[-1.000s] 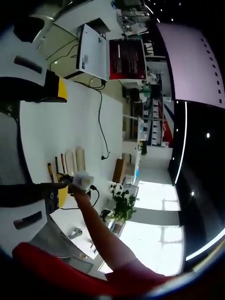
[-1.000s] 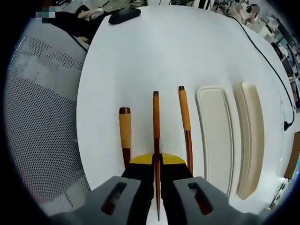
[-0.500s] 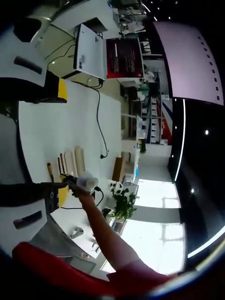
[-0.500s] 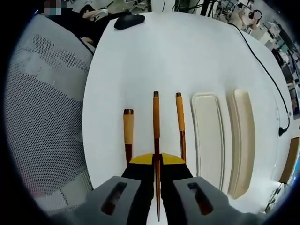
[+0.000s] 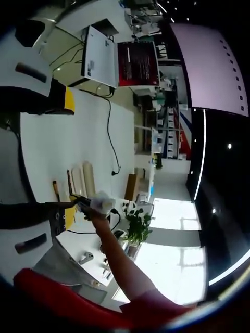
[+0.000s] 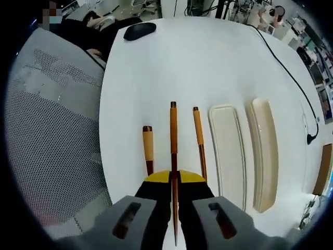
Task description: Arrange the utensils inside the cutlery case until each visible utensil rests in its matching compartment.
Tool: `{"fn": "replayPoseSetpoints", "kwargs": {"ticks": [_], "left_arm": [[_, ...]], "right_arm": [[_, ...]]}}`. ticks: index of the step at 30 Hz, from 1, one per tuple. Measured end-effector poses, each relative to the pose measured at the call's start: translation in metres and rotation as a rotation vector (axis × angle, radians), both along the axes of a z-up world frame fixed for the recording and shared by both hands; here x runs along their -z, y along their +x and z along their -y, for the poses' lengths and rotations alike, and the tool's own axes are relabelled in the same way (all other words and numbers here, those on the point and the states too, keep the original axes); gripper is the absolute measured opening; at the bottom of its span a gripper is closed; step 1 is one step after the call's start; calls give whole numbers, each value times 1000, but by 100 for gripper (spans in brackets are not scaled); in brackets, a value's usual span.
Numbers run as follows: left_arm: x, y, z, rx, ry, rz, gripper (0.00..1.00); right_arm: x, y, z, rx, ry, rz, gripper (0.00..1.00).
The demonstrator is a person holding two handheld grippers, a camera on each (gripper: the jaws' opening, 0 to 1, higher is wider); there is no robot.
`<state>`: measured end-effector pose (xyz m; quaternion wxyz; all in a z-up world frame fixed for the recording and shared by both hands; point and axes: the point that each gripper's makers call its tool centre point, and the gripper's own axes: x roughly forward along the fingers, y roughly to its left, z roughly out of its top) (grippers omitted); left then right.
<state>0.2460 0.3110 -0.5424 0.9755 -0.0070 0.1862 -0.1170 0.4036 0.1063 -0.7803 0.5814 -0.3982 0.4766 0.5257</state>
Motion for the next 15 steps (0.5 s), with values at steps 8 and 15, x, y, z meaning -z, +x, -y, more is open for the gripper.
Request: {"fn": "replayPoseSetpoints", "kwargs": {"ticks": [8,15], "left_arm": [[5,-4,-1,4,-3,-17,70],[2,-2,4,7,-29,-6,72]], "right_arm": [[-28,2,4,-13,21,-5,0],[-49,10,12,-36,25,10,0]]}}
